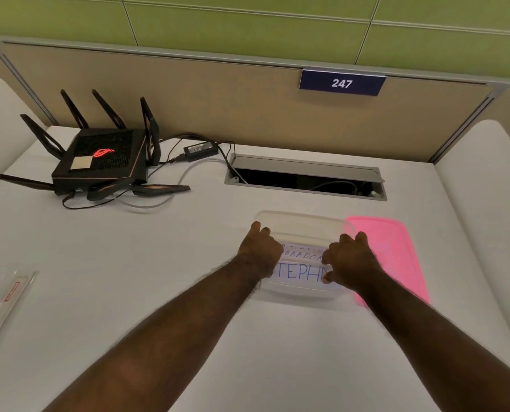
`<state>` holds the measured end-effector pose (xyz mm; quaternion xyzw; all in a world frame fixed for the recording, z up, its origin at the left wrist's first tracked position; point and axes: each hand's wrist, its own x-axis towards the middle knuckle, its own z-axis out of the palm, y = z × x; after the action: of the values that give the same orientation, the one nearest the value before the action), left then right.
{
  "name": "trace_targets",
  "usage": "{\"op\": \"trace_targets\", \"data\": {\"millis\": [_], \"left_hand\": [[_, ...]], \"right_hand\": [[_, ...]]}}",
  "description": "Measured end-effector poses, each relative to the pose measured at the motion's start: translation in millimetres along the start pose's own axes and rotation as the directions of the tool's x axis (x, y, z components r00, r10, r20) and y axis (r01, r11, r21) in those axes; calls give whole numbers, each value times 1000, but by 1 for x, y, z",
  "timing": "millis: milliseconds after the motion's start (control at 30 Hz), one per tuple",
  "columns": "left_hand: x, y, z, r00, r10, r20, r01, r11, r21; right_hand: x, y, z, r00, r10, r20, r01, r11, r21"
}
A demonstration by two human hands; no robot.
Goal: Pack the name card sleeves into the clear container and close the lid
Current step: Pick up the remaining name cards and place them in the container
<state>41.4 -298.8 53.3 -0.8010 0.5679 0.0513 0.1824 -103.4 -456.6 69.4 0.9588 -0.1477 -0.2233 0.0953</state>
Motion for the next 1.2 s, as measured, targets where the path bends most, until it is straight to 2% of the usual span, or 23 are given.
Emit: {"op": "trace_targets", "data": {"millis": [100, 200, 333, 500, 567, 700, 767, 867, 1033, 1100, 1200], "left_hand": [[-1, -1, 0, 999, 21, -41, -22, 999, -26], [-4, -6, -4, 983, 10, -184, -39, 988, -151], [-20, -25, -10, 906, -161, -392, -2, 923, -385], [-57, -55, 11, 770, -476, -424, 183, 802, -569], [-77, -70, 25, 715, -589, -377, 279, 734, -619], [-121, -100, 54, 650, -739, -178, 494, 589, -640], [-146, -115, 72, 575, -812, -101, 607, 506, -613], [-182, -133, 99, 426, -904, 45, 747, 323, -581], [-241, -156, 142, 266, -933, 241, 862, 119, -492], [-262, -162, 155, 213, -942, 258, 898, 85, -432], [-296, -172, 171, 138, -971, 197, 923, 54, -382]], "right_hand": [[1, -2, 2, 1000, -6, -9, 6, 1000, -2], [2, -1, -4, 998, 41, -37, -37, 993, 115], [7, -2, -26, 980, 99, -171, -50, 962, 270], [27, -18, -64, 931, 107, -348, 57, 901, 430], [39, -33, -79, 913, 83, -399, 119, 883, 455], [66, -81, -104, 896, -1, -445, 226, 862, 453], [81, -115, -113, 896, -72, -438, 275, 865, 420], [100, -168, -125, 894, -190, -405, 348, 864, 363], [125, -258, -130, 878, -371, -301, 451, 852, 267], [131, -292, -126, 858, -437, -269, 496, 839, 221], [135, -343, -123, 821, -524, -228, 563, 810, 166]]}}
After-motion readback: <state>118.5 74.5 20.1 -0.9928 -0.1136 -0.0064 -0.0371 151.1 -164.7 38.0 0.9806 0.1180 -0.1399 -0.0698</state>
